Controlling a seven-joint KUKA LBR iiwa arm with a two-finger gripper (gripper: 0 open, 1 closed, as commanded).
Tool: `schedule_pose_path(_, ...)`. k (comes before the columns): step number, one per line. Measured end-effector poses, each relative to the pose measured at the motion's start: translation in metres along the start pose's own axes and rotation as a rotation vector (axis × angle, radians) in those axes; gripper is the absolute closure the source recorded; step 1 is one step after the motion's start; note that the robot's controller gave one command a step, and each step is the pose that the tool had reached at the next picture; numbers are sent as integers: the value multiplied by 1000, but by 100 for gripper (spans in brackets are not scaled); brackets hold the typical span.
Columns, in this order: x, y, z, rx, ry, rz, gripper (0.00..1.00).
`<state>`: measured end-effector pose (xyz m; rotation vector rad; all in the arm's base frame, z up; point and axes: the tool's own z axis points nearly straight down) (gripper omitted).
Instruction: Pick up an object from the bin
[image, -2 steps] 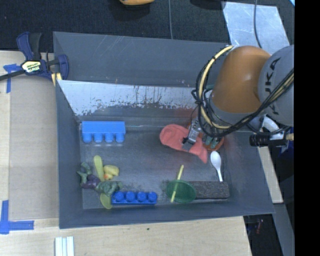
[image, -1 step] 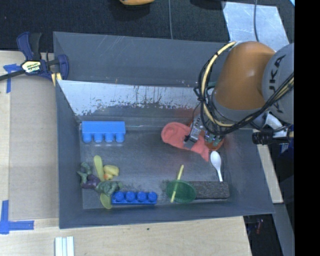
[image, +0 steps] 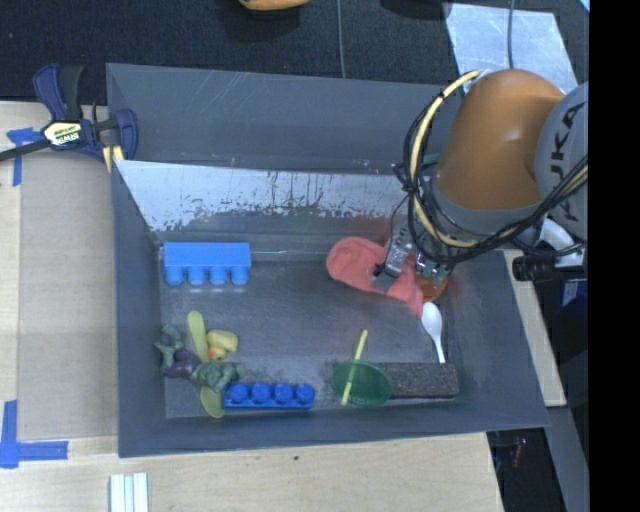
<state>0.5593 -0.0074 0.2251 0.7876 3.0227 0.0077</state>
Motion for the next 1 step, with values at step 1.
schedule_pose_path(1, -2, 1, -18, -3, -6, -2, 100)
